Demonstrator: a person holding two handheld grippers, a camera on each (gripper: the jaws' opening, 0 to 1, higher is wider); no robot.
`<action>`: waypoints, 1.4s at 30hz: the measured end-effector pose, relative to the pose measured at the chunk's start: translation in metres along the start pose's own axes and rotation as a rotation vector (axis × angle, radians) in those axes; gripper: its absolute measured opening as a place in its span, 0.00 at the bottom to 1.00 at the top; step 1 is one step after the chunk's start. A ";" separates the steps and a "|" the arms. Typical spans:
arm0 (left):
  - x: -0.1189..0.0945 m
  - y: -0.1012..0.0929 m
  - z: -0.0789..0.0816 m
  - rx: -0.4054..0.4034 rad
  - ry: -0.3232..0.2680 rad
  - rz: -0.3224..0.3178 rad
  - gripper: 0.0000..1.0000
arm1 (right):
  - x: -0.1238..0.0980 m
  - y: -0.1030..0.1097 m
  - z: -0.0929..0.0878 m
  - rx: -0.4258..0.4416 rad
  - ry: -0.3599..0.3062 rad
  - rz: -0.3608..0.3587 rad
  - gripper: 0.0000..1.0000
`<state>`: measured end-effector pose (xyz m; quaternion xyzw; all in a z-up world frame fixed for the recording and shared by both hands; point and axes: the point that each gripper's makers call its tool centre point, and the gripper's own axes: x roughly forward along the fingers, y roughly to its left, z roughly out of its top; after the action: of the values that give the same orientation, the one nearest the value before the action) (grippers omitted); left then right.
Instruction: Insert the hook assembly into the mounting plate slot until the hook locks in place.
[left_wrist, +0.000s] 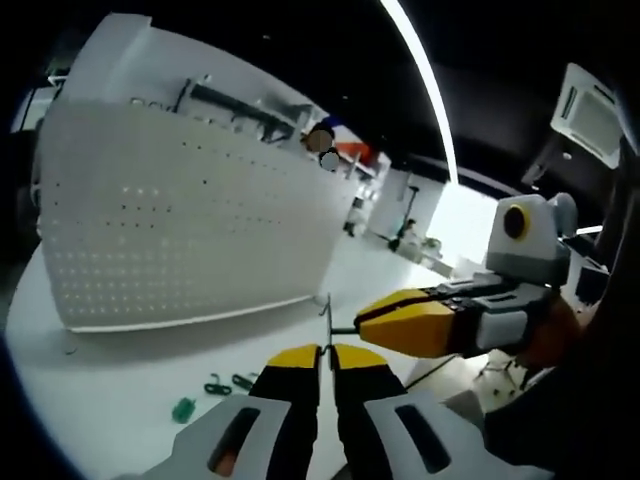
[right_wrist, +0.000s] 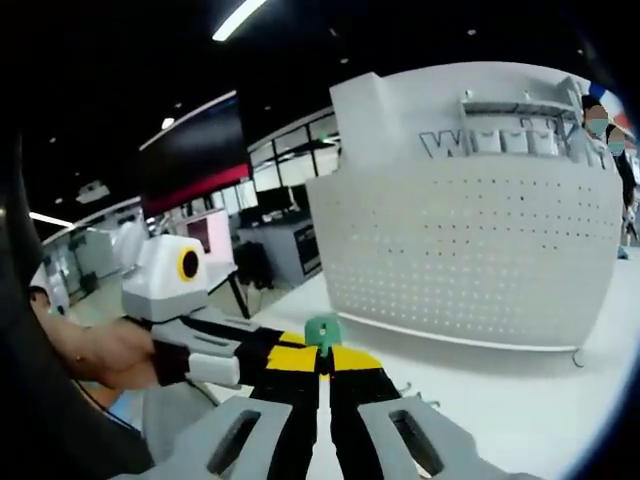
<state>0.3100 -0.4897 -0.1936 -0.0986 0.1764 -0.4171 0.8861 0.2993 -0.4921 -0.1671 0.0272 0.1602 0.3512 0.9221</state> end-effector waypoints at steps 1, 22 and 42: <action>0.000 0.000 0.000 -0.001 -0.001 0.002 0.04 | 0.000 0.000 0.000 0.000 -0.001 0.000 0.00; -0.004 0.008 0.010 -0.055 -0.012 0.053 0.02 | -0.005 -0.002 0.009 0.036 -0.070 0.007 0.08; -0.001 -0.011 0.018 -0.021 -0.036 0.027 0.02 | -0.003 -0.003 0.019 0.064 -0.103 0.009 0.04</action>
<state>0.3087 -0.4955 -0.1736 -0.1129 0.1663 -0.4015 0.8935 0.3050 -0.4948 -0.1491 0.0754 0.1235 0.3481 0.9262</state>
